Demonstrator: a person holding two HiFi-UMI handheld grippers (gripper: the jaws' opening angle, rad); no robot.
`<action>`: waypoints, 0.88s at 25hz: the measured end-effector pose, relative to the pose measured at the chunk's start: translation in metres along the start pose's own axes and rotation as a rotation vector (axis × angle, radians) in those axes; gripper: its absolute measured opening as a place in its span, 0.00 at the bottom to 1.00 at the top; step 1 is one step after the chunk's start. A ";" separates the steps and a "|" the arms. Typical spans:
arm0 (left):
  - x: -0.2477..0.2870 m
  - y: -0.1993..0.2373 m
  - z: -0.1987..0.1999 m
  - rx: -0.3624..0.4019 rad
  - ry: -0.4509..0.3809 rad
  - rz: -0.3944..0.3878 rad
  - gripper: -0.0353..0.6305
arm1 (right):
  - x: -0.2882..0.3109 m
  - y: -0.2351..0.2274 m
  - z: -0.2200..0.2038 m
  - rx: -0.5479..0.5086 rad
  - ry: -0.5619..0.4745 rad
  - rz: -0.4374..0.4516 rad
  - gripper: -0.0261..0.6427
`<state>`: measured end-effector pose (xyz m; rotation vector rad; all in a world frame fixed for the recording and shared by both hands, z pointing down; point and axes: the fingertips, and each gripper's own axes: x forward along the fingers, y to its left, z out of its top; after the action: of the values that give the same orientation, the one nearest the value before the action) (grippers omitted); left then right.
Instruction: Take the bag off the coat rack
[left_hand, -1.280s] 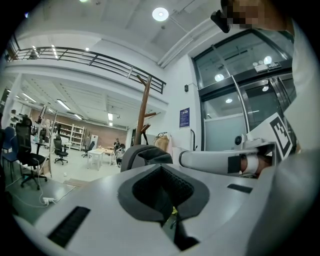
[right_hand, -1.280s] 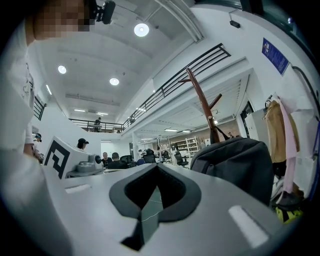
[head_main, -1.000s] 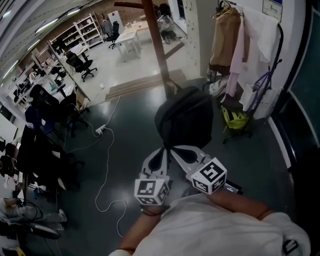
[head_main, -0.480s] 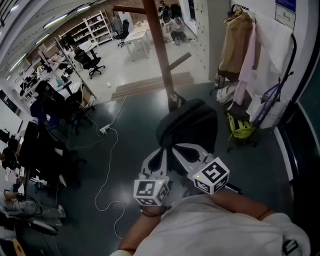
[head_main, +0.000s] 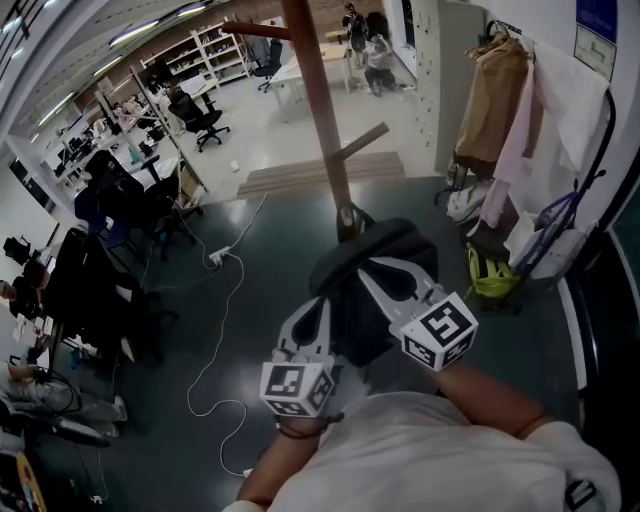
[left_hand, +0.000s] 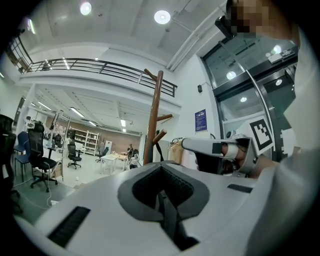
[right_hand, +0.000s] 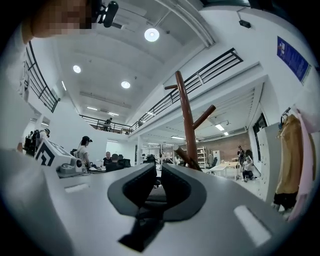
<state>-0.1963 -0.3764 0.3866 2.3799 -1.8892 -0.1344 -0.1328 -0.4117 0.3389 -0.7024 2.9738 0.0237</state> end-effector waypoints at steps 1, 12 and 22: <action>0.002 0.000 0.001 0.000 -0.004 0.007 0.06 | 0.003 -0.005 0.003 -0.013 0.001 0.011 0.07; 0.037 -0.009 0.002 -0.034 0.002 0.039 0.06 | 0.039 -0.066 0.002 -0.089 0.126 0.113 0.15; 0.056 0.000 0.002 -0.070 -0.004 0.074 0.06 | 0.068 -0.103 -0.013 -0.101 0.229 0.152 0.18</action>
<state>-0.1838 -0.4307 0.3845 2.2631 -1.9379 -0.1956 -0.1485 -0.5346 0.3461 -0.5187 3.2606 0.1120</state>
